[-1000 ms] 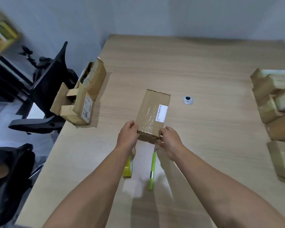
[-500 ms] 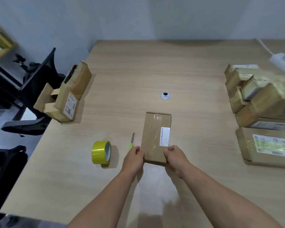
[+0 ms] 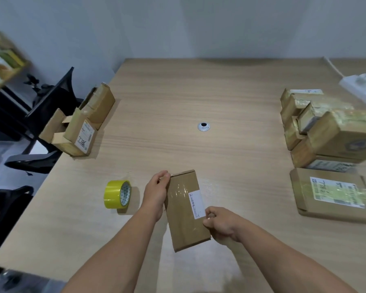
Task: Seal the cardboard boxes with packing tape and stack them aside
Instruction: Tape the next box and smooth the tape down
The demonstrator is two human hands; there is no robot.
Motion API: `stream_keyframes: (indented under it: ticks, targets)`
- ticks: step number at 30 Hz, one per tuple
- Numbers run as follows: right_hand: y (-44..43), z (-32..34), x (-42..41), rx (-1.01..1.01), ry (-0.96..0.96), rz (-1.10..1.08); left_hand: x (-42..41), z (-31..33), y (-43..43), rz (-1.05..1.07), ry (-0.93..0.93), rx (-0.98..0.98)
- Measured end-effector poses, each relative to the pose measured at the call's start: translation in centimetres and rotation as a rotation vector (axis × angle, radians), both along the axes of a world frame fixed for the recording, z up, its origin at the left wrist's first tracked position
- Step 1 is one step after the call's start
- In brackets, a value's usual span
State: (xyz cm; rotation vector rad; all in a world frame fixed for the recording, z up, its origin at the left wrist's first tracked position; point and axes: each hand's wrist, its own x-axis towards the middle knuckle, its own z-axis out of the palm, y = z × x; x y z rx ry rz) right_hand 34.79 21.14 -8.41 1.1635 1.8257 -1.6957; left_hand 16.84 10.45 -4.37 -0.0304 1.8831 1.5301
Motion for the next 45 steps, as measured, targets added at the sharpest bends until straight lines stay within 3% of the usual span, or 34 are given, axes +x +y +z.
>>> stream_keyframes:
  ticks: [5,10,15,25,31,37,40,45]
  targets:
    - [0.0,1.4,0.3,-0.037,-0.003,0.080,0.9,-0.3,0.5,-0.110,0.137,-0.086]
    - [0.3,2.7,-1.2,-0.161,0.201,-0.206,1.3,-0.7,0.4,-0.180,0.192,-0.165]
    - [0.7,2.9,-3.3,-0.080,0.293,-0.350,1.5,-1.1,0.6,-0.276,0.211,-0.209]
    - [0.5,2.7,-5.7,-0.068,0.301,-0.471,0.2,-1.9,1.2,-0.301,0.144,-0.188]
    - [0.3,1.6,-6.0,0.015,0.247,-0.433,-1.1,-2.4,0.5,-0.349,0.052,-0.250]
    - [0.3,0.8,-6.8,0.249,0.184,-0.349,-3.3,-0.9,-0.1,-0.307,0.194,-0.321]
    - [0.5,0.4,-7.4,0.360,0.130,-0.294,-5.5,0.3,-0.5,-0.305,0.372,-0.364]
    - [0.8,0.5,-8.6,0.371,0.059,-0.250,-10.9,2.6,-2.2,-0.244,0.597,-0.546]
